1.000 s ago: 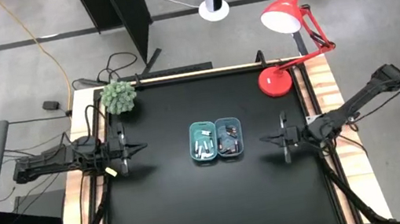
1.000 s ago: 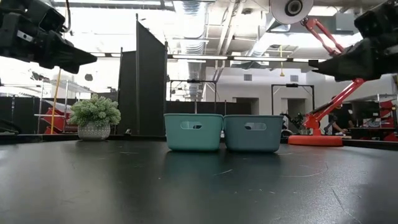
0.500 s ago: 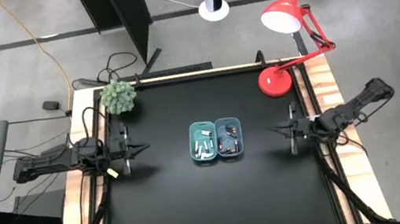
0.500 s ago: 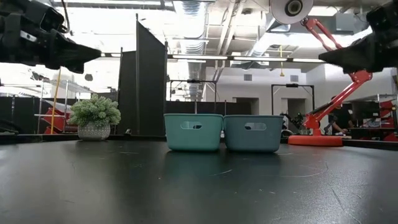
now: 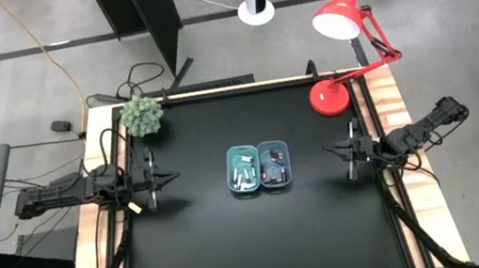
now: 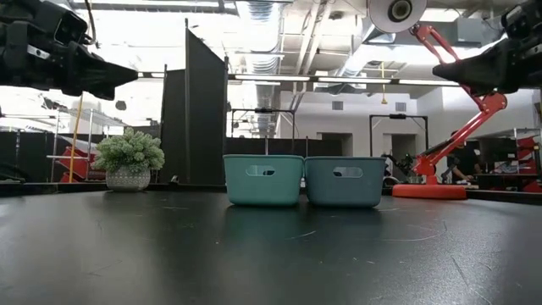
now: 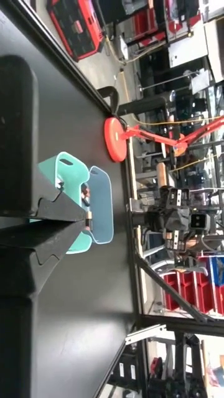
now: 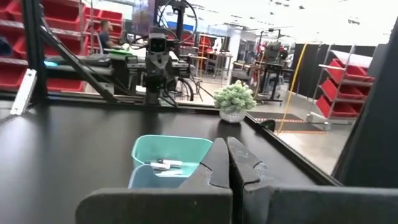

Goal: Sort batteries
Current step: Return to Home Position

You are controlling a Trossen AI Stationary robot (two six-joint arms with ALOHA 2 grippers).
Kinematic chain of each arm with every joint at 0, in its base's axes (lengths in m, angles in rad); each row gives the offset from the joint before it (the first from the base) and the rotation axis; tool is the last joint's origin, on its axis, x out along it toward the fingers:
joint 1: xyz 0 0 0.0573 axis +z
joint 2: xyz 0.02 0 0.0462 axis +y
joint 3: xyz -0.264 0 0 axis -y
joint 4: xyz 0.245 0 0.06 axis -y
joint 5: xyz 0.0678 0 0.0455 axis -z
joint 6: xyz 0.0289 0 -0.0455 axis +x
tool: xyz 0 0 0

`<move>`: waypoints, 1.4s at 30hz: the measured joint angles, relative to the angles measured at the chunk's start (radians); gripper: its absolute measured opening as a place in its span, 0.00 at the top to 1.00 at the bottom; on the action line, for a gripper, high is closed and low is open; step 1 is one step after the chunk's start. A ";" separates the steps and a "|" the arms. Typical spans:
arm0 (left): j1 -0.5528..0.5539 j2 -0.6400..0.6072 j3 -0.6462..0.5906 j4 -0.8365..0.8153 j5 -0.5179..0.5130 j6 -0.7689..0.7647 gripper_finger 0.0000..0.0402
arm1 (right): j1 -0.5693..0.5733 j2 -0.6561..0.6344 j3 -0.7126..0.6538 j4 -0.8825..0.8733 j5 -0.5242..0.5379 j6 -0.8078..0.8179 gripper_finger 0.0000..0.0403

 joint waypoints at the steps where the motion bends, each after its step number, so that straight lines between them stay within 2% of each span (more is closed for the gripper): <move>1: 0.000 0.000 0.000 0.000 0.000 0.004 1.00 | 0.000 0.000 0.000 0.000 -0.001 0.012 1.00; 10: 0.000 0.001 -0.001 0.004 0.007 -0.064 1.00 | 0.002 0.000 0.000 -0.003 -0.006 0.053 1.00; 42: 0.000 0.001 -0.002 0.021 0.006 -0.039 0.99 | 0.002 0.000 0.000 -0.005 -0.009 0.080 1.00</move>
